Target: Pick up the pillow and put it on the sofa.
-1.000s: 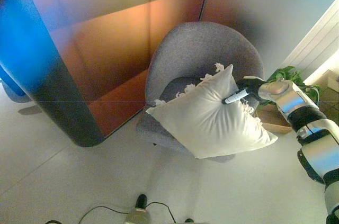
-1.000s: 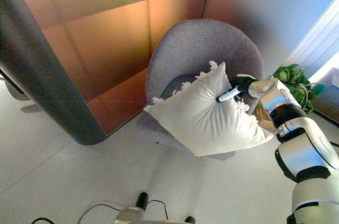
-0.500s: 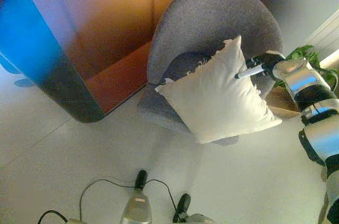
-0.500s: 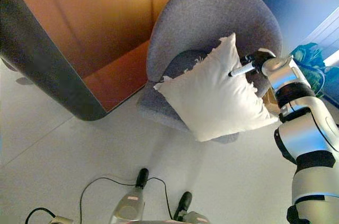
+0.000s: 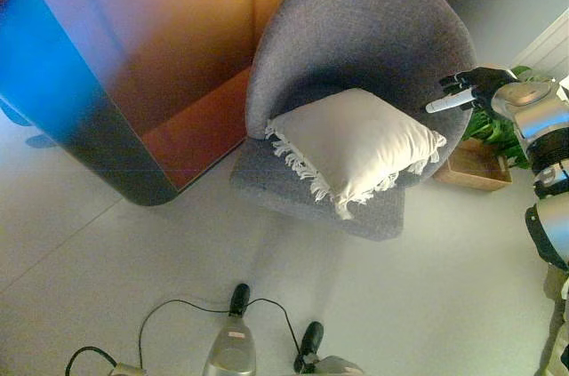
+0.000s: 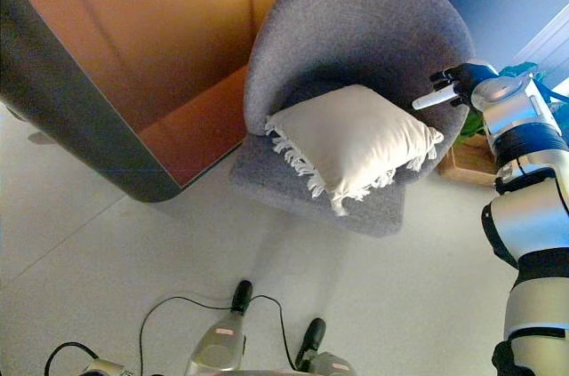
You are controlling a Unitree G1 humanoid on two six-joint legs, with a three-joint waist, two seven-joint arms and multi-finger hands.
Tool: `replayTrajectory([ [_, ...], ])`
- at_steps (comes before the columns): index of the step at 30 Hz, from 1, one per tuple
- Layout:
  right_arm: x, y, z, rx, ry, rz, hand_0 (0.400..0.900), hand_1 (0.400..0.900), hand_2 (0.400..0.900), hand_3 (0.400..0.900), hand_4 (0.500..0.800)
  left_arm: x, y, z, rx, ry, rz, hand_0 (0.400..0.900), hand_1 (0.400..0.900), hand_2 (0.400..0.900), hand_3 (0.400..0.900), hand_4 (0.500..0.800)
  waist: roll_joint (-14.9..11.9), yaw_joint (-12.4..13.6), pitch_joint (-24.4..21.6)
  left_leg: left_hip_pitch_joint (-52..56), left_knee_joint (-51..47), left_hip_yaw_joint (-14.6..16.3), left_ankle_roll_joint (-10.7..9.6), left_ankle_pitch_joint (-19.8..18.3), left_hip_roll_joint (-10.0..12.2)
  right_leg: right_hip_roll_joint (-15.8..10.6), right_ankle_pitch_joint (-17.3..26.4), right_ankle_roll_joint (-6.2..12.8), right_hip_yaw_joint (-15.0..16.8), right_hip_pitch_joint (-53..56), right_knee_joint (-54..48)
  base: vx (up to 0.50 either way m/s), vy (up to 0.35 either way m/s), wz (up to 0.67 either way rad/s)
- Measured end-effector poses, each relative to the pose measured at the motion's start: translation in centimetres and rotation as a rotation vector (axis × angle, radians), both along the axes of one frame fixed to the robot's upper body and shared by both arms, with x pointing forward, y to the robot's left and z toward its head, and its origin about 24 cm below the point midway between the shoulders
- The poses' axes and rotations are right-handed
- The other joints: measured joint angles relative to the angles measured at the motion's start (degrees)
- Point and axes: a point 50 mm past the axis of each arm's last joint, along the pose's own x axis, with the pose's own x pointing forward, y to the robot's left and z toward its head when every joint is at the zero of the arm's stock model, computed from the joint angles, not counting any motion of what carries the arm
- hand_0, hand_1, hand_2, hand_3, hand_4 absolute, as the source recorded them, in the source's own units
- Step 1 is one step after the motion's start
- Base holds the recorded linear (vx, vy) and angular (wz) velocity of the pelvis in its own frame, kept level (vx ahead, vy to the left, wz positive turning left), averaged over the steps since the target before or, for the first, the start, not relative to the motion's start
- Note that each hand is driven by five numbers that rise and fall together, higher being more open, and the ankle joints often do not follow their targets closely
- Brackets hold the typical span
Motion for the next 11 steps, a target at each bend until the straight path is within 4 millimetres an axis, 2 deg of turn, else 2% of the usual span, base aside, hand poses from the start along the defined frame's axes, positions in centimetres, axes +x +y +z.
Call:
replayTrajectory([
  [6, -0.3, -0.6, -0.3, 0.061, -0.03, 0.012, 0.9, 0.9, 0.9, 0.9, 0.8, 0.3, 0.0, 0.0, -0.006, -0.03, -0.012, 0.9, 0.9, 0.9, 0.9, 0.8, 0.34, -0.09, -0.13, 0.31, 0.0, 0.82, 0.09, -0.19, 0.05, -0.04, 0.07, -0.09, 0.75, -0.15, 0.01, -0.01, 0.002, -0.06],
  [9, -0.8, -1.3, -2.4, 0.169, -0.047, 0.014, 0.9, 0.9, 0.9, 0.9, 0.8, 0.4, -0.1, 0.0, -0.009, -0.047, -0.02, 0.9, 0.9, 0.9, 0.9, 0.8, 0.65, 0.02, -0.32, 1.17, -0.01, 0.97, 0.16, -0.36, -0.01, -0.14, 0.06, -0.08, 0.92, 0.63, 0.01, 0.01, 0.028, -0.1],
  [11, -1.6, -2.2, -4.8, 0.228, -0.036, -0.001, 0.9, 0.9, 0.9, 0.9, 0.8, 0.1, -0.1, -0.1, -0.011, -0.046, -0.019, 0.9, 0.9, 0.9, 0.9, 0.8, 1.1, 0.0, -0.75, 1.9, -0.01, 1.17, 0.28, -0.54, -0.18, -0.32, 0.05, -0.07, 1.15, 1.27, 0.01, 0.02, 0.032, -0.09],
])
